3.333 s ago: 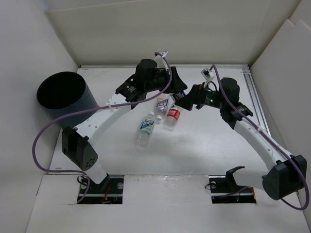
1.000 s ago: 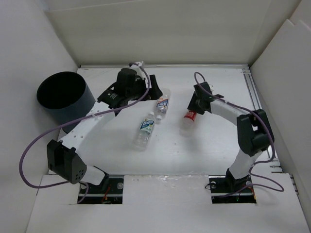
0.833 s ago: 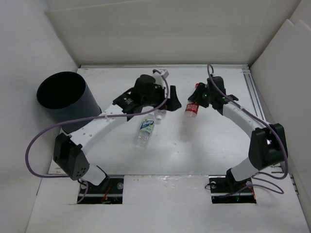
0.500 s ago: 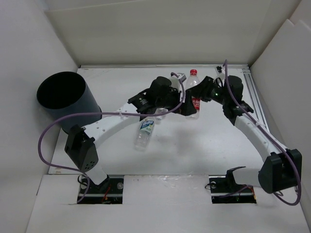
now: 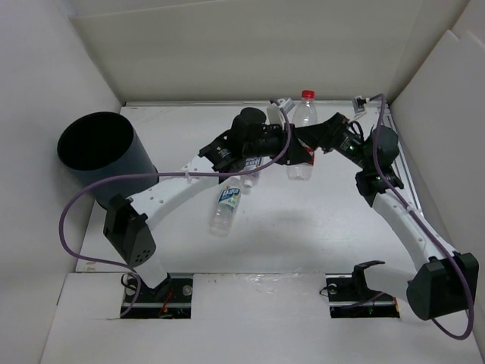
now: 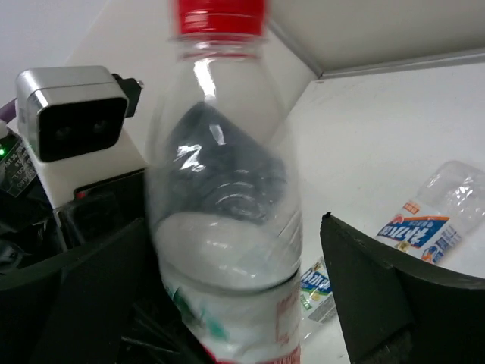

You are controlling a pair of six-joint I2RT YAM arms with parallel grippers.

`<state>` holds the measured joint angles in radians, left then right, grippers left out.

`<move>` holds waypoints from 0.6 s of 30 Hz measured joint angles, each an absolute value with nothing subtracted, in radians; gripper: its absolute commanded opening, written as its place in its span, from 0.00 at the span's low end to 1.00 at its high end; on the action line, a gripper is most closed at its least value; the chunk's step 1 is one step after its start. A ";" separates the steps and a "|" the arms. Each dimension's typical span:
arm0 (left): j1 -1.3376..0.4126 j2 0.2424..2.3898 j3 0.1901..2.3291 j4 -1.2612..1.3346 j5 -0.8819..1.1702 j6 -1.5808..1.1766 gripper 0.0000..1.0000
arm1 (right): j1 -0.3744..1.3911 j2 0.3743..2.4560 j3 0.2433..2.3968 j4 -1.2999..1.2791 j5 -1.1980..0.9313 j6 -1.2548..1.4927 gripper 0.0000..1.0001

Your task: Put the plastic bottles in the bin

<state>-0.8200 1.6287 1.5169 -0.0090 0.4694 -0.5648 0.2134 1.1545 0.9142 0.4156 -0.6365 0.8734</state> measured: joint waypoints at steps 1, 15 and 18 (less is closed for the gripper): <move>-0.816 1.629 1.527 -0.025 0.459 -0.559 0.00 | 0.209 1.151 0.914 0.406 -0.632 0.868 1.00; -0.184 1.486 1.785 -0.532 -0.088 -0.575 0.00 | 0.360 1.325 1.080 -0.134 -0.088 0.594 1.00; -0.058 1.424 1.779 -0.597 -0.143 -0.585 0.00 | 0.454 1.497 1.237 -0.225 0.030 0.561 1.00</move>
<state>-0.0578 1.4242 1.7794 -0.5972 -0.1429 -0.5850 0.4541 1.4975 1.2369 -0.2253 0.0299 0.5606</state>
